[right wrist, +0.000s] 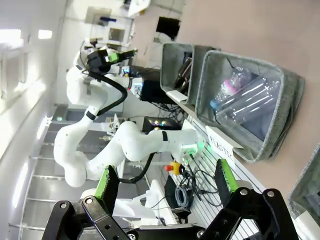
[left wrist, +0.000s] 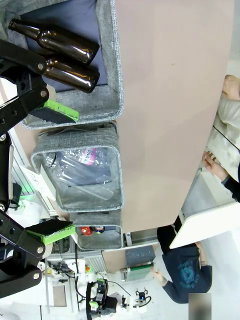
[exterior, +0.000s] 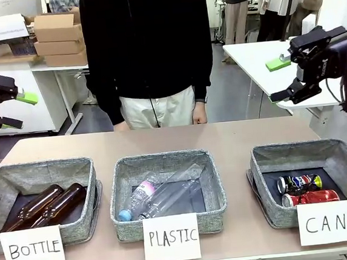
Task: Sort the can waste into the basket.
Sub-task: Pick up the can waste from the table and place it in the right Fabric basket.
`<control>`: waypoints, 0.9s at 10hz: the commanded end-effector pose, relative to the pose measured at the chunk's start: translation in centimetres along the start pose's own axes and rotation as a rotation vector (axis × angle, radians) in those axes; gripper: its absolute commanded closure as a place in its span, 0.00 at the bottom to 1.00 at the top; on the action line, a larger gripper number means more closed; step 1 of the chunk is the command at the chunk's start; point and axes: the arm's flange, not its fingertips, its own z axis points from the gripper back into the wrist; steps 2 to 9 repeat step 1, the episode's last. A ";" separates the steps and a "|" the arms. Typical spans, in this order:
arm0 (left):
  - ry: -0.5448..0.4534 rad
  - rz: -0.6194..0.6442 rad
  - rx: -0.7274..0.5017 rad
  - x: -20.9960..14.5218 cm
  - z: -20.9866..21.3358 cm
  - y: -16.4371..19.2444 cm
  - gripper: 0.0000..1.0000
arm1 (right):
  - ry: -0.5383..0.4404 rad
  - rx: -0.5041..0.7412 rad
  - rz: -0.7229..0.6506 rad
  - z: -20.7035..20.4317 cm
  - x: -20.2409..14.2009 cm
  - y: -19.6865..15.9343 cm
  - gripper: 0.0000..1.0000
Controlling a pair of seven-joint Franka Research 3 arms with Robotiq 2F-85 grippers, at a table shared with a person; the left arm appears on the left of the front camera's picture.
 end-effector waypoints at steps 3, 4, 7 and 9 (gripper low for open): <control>0.000 -0.005 0.010 0.1 0.2 0.0 0.00 | -0.005 -0.007 0.028 0.2 0.2 0.1 0.00; 0.000 -0.005 0.010 0.1 0.2 0.0 0.00 | -0.005 -0.007 0.028 0.2 0.2 0.1 0.00; 0.000 -0.005 0.010 0.1 0.2 0.0 0.00 | -0.005 -0.007 0.028 0.2 0.2 0.1 0.00; 0.000 -0.005 0.010 0.1 0.2 0.0 0.00 | -0.005 -0.007 0.028 0.2 0.2 0.1 0.00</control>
